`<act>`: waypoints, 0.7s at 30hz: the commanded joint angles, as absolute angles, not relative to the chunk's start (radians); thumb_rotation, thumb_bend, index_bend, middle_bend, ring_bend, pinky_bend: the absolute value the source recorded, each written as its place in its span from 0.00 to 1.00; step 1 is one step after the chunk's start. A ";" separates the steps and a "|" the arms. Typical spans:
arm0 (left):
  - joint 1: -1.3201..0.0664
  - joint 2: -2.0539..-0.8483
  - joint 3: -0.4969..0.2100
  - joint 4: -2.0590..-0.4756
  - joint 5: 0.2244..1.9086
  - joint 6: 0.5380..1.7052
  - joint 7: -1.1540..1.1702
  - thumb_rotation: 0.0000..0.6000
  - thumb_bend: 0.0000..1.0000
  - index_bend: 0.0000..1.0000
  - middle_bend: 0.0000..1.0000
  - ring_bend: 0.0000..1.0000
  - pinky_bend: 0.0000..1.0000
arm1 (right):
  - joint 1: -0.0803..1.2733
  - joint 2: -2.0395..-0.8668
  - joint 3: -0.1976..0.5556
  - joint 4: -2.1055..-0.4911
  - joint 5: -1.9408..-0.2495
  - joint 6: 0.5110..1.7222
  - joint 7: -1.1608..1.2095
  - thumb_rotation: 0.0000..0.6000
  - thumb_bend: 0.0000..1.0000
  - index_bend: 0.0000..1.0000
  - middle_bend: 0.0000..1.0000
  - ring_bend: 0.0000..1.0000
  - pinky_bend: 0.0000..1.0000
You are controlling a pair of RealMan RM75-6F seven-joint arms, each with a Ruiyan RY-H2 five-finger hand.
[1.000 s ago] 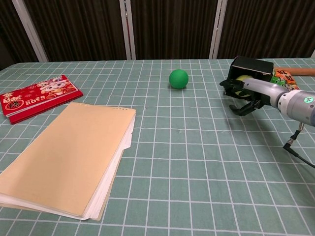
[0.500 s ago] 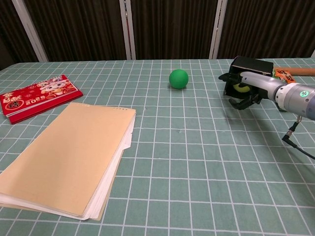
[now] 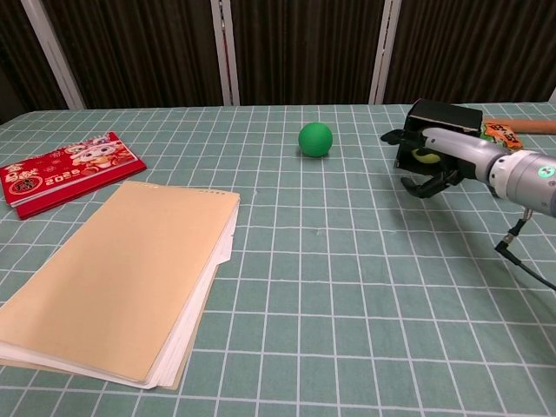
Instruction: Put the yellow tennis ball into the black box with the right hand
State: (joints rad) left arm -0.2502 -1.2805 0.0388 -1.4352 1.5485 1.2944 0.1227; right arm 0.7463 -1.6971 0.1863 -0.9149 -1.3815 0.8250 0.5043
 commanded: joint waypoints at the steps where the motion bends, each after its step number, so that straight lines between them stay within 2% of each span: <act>1: -0.245 -1.274 0.047 -1.442 1.567 1.311 0.117 1.00 0.07 0.00 0.00 0.00 0.00 | 0.687 -1.629 0.156 -1.058 -1.395 0.896 0.456 1.00 0.59 0.00 0.00 0.00 0.00; 8: -0.237 -1.261 0.068 -1.456 1.619 1.344 0.108 1.00 0.07 0.00 0.00 0.00 0.00 | 0.555 -1.506 0.081 -1.342 -1.441 1.077 0.299 1.00 0.55 0.00 0.00 0.00 0.00; 13: -0.213 -1.239 0.076 -1.475 1.657 1.412 0.091 1.00 0.07 0.00 0.00 0.00 0.00 | 0.417 -1.392 -0.013 -1.496 -1.533 1.284 0.176 1.00 0.52 0.00 0.00 0.00 0.00; 16: -0.197 -1.226 0.079 -1.487 1.675 1.451 0.087 1.00 0.07 0.00 0.00 0.00 0.00 | 0.340 -1.323 -0.059 -1.543 -1.564 1.380 0.138 1.00 0.52 0.00 0.00 0.00 0.00; 19: -0.182 -1.212 0.080 -1.499 1.678 1.478 0.079 1.00 0.07 0.00 0.00 0.00 0.00 | 0.247 -1.281 -0.100 -1.515 -1.589 1.496 0.034 1.00 0.51 0.00 0.00 0.00 0.00; 21: -0.177 -1.205 0.080 -1.505 1.677 1.482 0.081 1.00 0.07 0.00 0.00 0.00 0.00 | 0.213 -1.265 -0.130 -1.489 -1.600 1.514 -0.036 1.00 0.50 0.00 0.00 0.00 0.00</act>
